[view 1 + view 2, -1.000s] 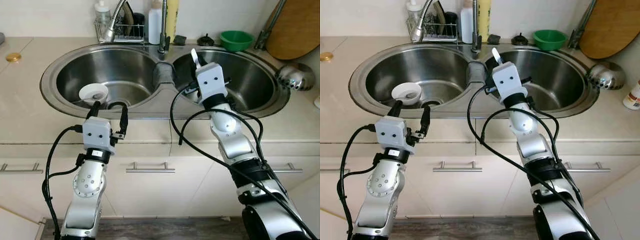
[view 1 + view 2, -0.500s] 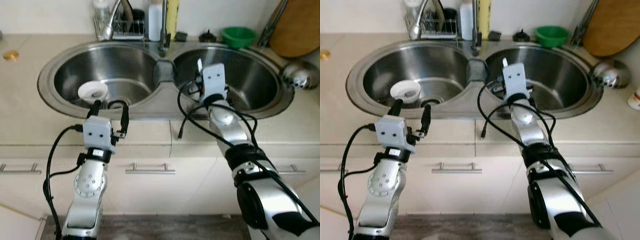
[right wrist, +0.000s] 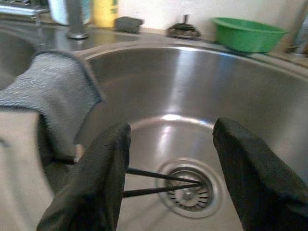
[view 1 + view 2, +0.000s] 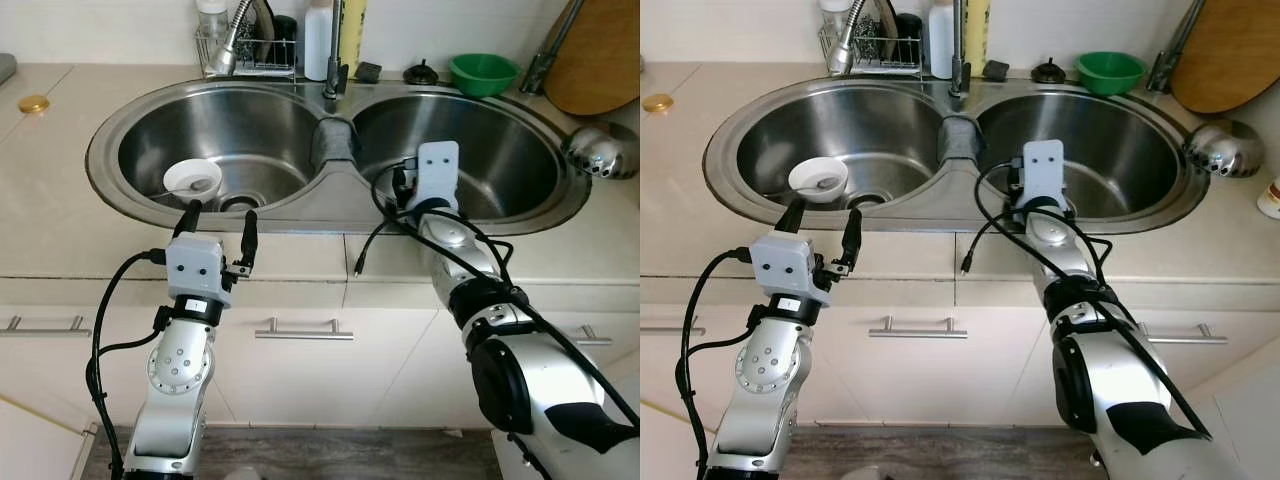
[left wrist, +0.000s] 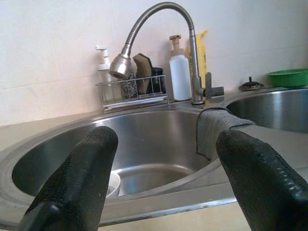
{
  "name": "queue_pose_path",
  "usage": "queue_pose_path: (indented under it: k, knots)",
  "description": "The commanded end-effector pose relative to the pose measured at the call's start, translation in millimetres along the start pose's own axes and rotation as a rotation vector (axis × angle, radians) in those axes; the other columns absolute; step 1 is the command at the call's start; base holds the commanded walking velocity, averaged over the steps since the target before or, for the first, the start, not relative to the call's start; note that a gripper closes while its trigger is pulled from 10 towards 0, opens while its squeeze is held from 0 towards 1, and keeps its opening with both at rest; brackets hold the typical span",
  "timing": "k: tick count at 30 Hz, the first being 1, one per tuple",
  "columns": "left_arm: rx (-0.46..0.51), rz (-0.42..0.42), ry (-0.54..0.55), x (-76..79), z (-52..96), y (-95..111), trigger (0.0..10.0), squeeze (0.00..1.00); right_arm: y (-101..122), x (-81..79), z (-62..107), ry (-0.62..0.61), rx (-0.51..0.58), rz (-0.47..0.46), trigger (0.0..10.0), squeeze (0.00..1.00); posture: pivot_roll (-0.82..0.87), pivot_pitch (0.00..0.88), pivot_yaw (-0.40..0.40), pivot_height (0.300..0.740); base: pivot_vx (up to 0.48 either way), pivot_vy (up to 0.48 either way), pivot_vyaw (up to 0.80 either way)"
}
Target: Kitchen organization
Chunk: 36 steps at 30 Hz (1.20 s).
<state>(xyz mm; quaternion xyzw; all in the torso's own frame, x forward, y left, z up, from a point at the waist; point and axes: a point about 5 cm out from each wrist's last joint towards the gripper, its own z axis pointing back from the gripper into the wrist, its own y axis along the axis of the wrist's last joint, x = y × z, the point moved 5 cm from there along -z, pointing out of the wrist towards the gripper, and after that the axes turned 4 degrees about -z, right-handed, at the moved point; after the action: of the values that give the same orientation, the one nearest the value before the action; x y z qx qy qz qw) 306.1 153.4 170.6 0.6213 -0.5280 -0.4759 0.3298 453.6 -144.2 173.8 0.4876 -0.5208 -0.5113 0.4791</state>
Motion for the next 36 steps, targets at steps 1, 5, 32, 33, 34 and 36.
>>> queue_pose_path:
  k: [1,5,32,33,34,36]
  knots:
    - [0.000,-0.004,-0.011,3.9,0.5,1.1,10.0,0.00,7.4,4.5,-1.5,-0.026,0.028,-0.021,10.0,1.00,0.07,0.015,-0.041,0.740,0.000,0.000,0.00]
    - [-0.004,0.006,-0.009,4.4,1.2,0.4,10.0,0.00,27.2,9.8,0.3,-0.035,0.151,-0.066,10.0,1.00,0.06,0.013,-0.040,0.740,0.000,0.000,0.00]
    - [0.024,0.040,-0.046,7.0,-1.0,8.8,10.0,0.00,72.5,-36.4,104.0,0.313,0.551,0.062,10.0,0.00,0.04,0.025,-0.030,0.740,0.000,0.172,0.00]
    - [0.024,0.040,-0.046,7.0,-1.0,8.8,10.0,0.00,72.5,-36.4,104.0,0.313,0.551,0.062,10.0,0.00,0.04,0.025,-0.030,0.740,0.000,0.480,0.00]
    - [0.026,0.039,-0.045,6.5,-1.4,9.2,10.0,0.00,71.3,-37.4,105.1,0.315,0.548,0.072,10.0,0.00,0.04,0.025,-0.030,0.740,0.000,0.480,0.00]
    - [0.030,0.035,-0.046,5.7,-2.0,10.1,10.0,0.00,69.8,-38.6,106.4,0.317,0.545,0.086,10.0,0.00,0.04,0.026,-0.029,0.740,0.000,0.480,0.00]
